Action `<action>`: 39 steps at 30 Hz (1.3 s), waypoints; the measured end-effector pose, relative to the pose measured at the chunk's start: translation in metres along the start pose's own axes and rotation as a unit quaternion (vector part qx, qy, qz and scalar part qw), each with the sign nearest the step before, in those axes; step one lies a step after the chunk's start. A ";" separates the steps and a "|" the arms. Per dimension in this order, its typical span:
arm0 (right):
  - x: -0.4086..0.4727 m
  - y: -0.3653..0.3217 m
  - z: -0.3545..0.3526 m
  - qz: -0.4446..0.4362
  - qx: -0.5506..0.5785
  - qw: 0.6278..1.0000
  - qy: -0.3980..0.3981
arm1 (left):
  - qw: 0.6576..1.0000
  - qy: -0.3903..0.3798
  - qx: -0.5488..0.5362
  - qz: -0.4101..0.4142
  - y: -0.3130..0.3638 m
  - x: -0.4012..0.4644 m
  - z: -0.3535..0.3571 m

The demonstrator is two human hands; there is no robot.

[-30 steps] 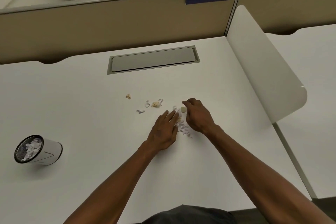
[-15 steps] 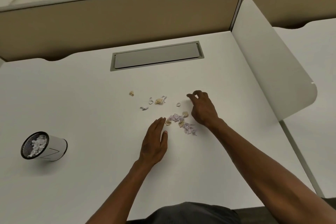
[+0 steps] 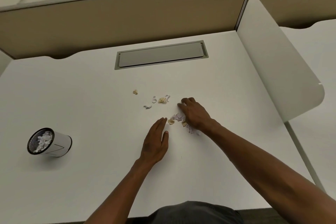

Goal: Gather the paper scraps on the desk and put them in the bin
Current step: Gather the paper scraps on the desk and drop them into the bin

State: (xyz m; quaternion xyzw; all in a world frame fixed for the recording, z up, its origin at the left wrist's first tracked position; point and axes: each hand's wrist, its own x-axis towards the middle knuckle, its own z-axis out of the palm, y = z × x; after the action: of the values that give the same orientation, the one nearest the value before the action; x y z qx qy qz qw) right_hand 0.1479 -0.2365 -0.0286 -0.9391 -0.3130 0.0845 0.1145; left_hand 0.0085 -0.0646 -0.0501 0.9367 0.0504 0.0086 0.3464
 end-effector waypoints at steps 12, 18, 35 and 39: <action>-0.053 0.018 -0.012 0.134 0.160 0.974 0.082 | 0.998 -0.038 0.050 0.028 0.011 0.025 -0.008; -0.051 0.015 -0.009 0.143 0.085 0.986 -0.003 | 0.992 -0.064 0.104 0.014 0.025 0.040 -0.001; -0.077 0.021 -0.020 0.138 0.089 0.977 -0.140 | 0.983 -0.157 0.095 0.021 0.022 0.042 -0.005; -0.058 0.011 -0.011 0.113 0.092 0.983 -0.114 | 0.980 -0.173 0.093 0.009 0.037 0.053 -0.001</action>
State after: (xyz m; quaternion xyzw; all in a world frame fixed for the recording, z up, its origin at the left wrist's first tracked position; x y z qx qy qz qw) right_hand 0.1104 -0.2820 -0.0163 -0.9380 -0.2070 0.2318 0.1538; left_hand 0.0647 -0.0863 -0.0266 0.9525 -0.0178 -0.1554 0.2612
